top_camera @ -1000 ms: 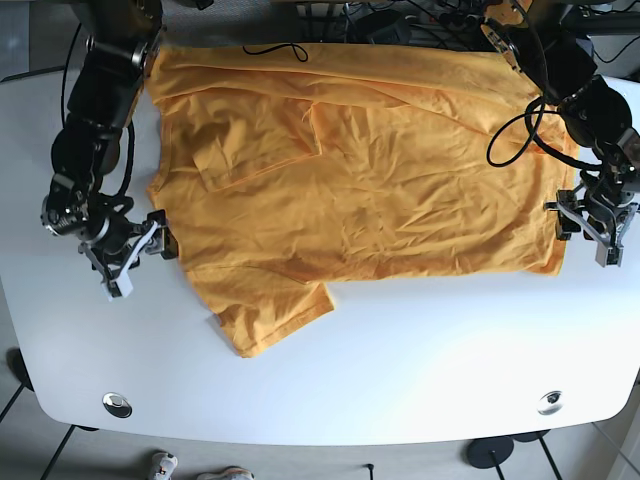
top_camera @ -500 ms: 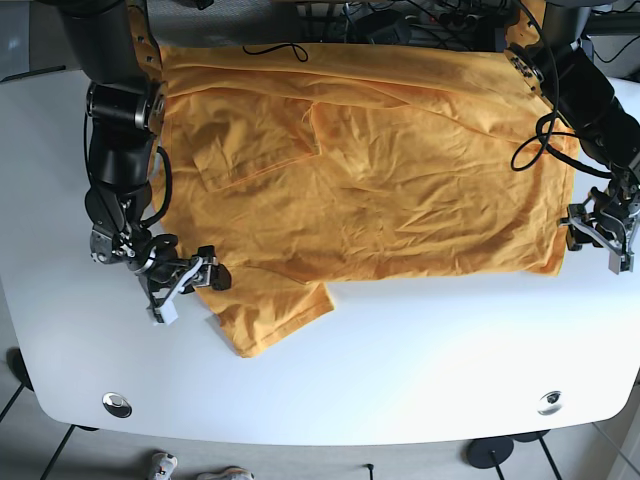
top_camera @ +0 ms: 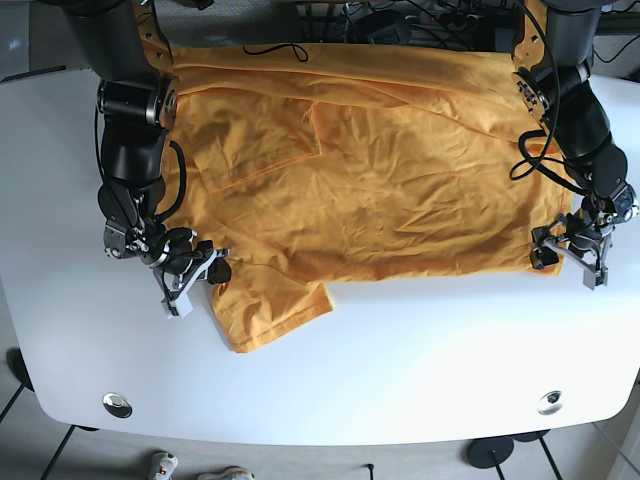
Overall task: Fold the T-shirt properly
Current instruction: 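Fold the grasped edge over toward the collar with both grippers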
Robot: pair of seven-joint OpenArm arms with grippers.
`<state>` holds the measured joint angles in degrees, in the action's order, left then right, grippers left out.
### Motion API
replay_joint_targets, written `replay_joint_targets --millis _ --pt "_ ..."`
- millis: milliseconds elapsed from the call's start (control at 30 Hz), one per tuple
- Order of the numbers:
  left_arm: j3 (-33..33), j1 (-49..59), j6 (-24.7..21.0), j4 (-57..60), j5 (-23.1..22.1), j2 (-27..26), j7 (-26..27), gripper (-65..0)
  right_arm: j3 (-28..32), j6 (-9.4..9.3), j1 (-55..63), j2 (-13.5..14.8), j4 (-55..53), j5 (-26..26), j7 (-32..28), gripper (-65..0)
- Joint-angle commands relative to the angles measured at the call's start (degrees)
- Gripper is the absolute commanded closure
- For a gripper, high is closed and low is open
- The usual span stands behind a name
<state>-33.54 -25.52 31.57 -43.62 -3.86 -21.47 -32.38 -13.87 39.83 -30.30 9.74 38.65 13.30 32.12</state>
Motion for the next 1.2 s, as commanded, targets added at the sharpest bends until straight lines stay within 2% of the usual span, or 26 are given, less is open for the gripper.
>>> replay_joint_targets --millis 33,133,233,267,300,400,433,500,567,633,700,833,933,967,1100,1200 --pt "0.00 -2.48 -0.14 1.46 -0.49 -1.43 1.92 -49.6 -0.07 0.17 -1.74 0.68 0.86 0.90 -0.60 -2.2" --pt "0.18 -2.83 -0.14 3.92 -0.32 -1.43 2.01 -49.6 -0.07 0.17 -1.21 0.77 0.95 0.99 -0.60 -2.2" --pt "5.36 -2.57 0.21 4.01 -0.67 -1.43 1.74 -47.4 -0.15 0.17 -0.24 0.50 3.85 0.99 -0.43 -2.2" --pt "6.07 -2.57 0.21 3.84 -0.67 -1.34 1.92 -42.9 -0.15 0.17 0.28 0.50 4.55 0.99 -0.43 -2.2" --pt "5.89 -2.48 0.21 3.75 -0.67 -1.34 2.01 -35.6 -0.15 0.17 0.46 0.42 5.08 0.99 -0.34 -2.2" --pt "4.13 -2.48 0.21 3.57 -0.67 -1.34 2.89 -2.6 -0.15 0.17 0.63 0.42 5.35 0.99 -0.43 -2.1" --pt "4.13 -2.48 0.30 3.48 -0.67 -1.34 3.41 0.0 -0.15 0.17 0.63 0.42 5.43 0.90 -0.43 -2.1" --pt "3.78 -2.48 2.67 3.13 -0.85 -1.34 3.68 0.0 -0.15 0.17 0.63 0.42 5.52 0.99 -0.51 -2.1" --pt "2.55 -2.48 8.43 -0.56 -0.85 -1.34 3.24 0.0 -0.15 0.17 0.55 0.59 5.61 0.99 -0.51 -2.1" --pt "-1.23 -1.60 8.43 -9.62 -0.76 -0.90 -1.77 0.0 -0.15 0.17 0.19 1.03 8.42 0.99 -0.16 -2.1" --pt "-2.37 -1.25 8.43 -15.15 -0.76 0.42 -5.73 0.0 -0.15 0.17 0.90 1.47 12.82 0.99 1.77 -2.1" --pt "-4.22 0.24 8.43 -26.05 -0.76 2.62 -12.41 0.0 -0.68 0.17 2.57 1.56 23.46 0.99 8.98 -2.1" --pt "-5.19 2.00 8.43 -33.44 -0.76 4.90 -16.45 0.0 -4.29 0.17 4.77 1.21 32.07 0.81 15.05 -2.1" --pt "-5.89 3.67 8.43 -36.78 -0.76 5.69 -18.12 0.0 -5.60 0.17 6.17 1.12 36.64 1.07 18.74 -2.1" --pt "-6.68 9.21 8.43 -42.67 -0.76 7.28 -19.00 0.0 -8.86 0.17 12.33 1.03 50.62 1.07 28.06 -2.1" --pt "-7.47 12.46 8.43 -43.55 -0.85 7.98 -19.00 0.0 -8.86 0.17 17.60 1.03 59.15 1.07 32.72 -2.1"
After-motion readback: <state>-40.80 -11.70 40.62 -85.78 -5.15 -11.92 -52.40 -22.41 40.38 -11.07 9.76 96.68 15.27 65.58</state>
